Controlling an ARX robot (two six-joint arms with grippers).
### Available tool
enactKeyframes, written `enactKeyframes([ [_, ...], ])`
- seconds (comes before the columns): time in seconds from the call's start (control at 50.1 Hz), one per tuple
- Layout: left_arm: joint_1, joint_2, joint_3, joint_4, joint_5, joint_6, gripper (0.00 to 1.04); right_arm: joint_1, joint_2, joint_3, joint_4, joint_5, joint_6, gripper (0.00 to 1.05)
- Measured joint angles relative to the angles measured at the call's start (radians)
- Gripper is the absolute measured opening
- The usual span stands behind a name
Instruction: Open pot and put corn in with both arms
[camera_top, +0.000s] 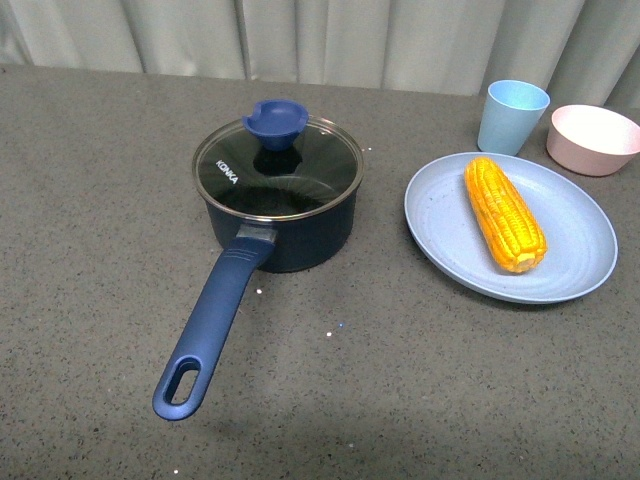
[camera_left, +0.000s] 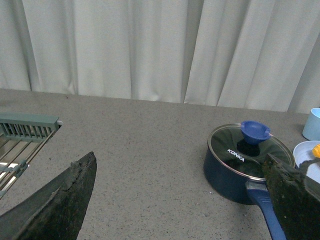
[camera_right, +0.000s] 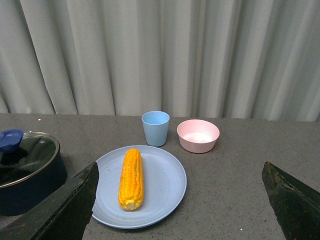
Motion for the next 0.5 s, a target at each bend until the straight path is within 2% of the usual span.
enactKeyframes([
  [0.499, 0.000, 0.000, 0.000, 0.000, 0.000, 0.000, 0.98, 0.000, 0.000, 0.000, 0.000, 0.000, 0.000, 0.96],
])
